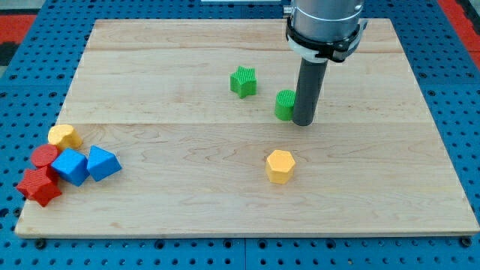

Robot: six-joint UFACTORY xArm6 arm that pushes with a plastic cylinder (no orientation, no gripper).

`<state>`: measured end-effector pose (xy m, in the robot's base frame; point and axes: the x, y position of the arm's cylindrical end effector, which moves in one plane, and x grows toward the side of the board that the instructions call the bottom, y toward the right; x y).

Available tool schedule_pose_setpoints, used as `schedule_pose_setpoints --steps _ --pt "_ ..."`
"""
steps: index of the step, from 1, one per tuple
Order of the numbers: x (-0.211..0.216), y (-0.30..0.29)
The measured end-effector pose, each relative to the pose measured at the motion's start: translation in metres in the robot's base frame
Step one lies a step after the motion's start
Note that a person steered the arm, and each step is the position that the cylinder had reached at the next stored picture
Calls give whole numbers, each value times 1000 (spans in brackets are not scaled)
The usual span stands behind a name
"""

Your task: Push the group of blocks towards center left

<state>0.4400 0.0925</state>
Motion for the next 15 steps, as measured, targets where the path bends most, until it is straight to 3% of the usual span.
schedule_pose_setpoints --steps 2,3,4,6,9,10,11,12,15 --pt "-43 -51" --pt "-41 -57" --pt "5 -57" --pt "62 -166" --pt "178 -263" --pt "179 -276" --pt "178 -358" --pt "170 -397" --pt "93 -359"
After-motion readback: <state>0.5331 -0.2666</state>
